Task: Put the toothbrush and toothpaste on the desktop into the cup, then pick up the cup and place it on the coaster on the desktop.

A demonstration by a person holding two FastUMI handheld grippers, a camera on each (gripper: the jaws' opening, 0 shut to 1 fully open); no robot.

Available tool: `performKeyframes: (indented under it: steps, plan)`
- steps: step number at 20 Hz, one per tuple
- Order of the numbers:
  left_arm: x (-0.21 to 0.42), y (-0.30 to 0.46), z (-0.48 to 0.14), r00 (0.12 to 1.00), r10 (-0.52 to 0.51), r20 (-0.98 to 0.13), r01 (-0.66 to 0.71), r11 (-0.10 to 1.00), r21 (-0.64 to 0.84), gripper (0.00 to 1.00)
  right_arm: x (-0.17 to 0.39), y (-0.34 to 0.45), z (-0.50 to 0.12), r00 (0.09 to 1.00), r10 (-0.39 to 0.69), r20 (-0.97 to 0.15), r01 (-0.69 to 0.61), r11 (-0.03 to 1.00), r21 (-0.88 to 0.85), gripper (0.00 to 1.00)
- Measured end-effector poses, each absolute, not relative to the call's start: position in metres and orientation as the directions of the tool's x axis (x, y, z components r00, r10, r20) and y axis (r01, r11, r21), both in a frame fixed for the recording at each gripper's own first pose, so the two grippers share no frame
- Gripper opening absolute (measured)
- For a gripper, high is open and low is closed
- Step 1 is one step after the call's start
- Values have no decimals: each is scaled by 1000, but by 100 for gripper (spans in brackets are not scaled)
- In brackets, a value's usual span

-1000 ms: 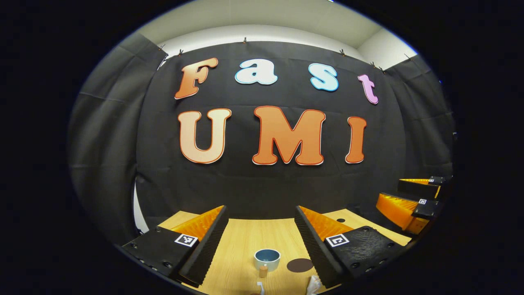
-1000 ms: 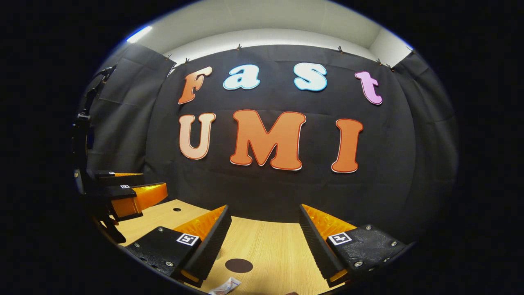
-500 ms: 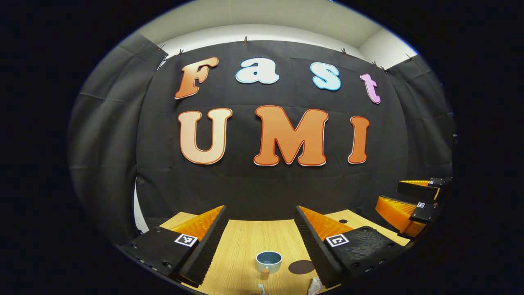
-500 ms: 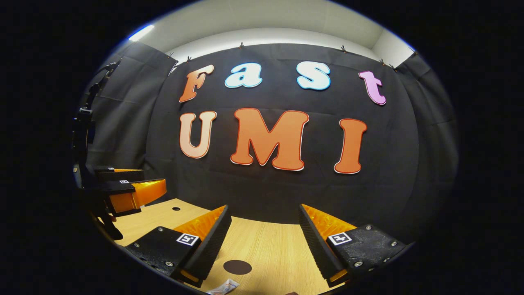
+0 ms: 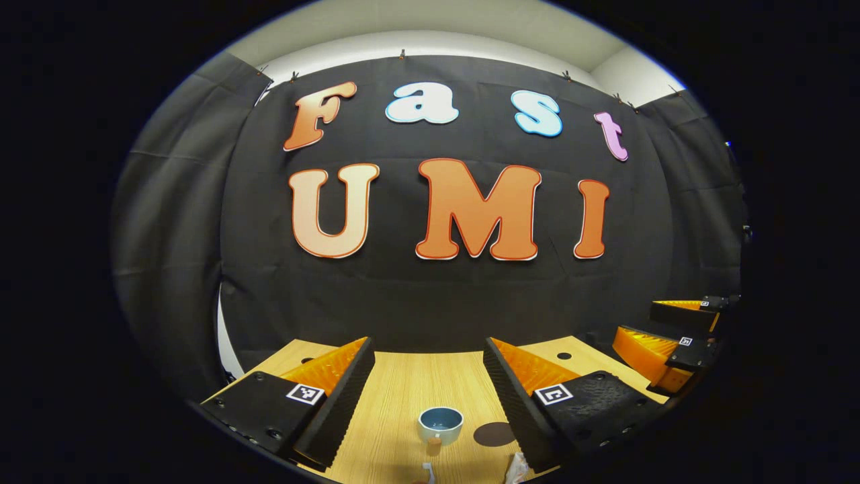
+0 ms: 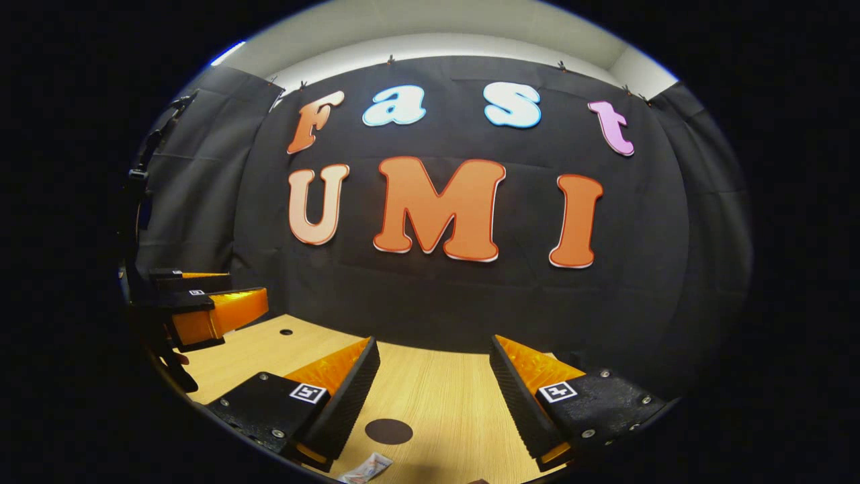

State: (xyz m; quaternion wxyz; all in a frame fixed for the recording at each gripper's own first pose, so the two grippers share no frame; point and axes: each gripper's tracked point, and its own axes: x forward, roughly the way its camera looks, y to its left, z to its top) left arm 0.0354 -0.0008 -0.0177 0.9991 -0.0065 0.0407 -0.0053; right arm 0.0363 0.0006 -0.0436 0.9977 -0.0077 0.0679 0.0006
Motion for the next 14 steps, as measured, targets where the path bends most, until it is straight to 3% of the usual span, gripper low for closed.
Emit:
performKeyframes:
  steps: [8,14]
  plan:
    - [43,0,-59,975,-4,-221,12,999,34,98,38,2,-78,970,3,-244,-5,1000,-11,99]
    - [40,-6,-116,913,-28,-407,51,998,46,97,32,8,-101,947,17,-319,-25,999,-22,99]
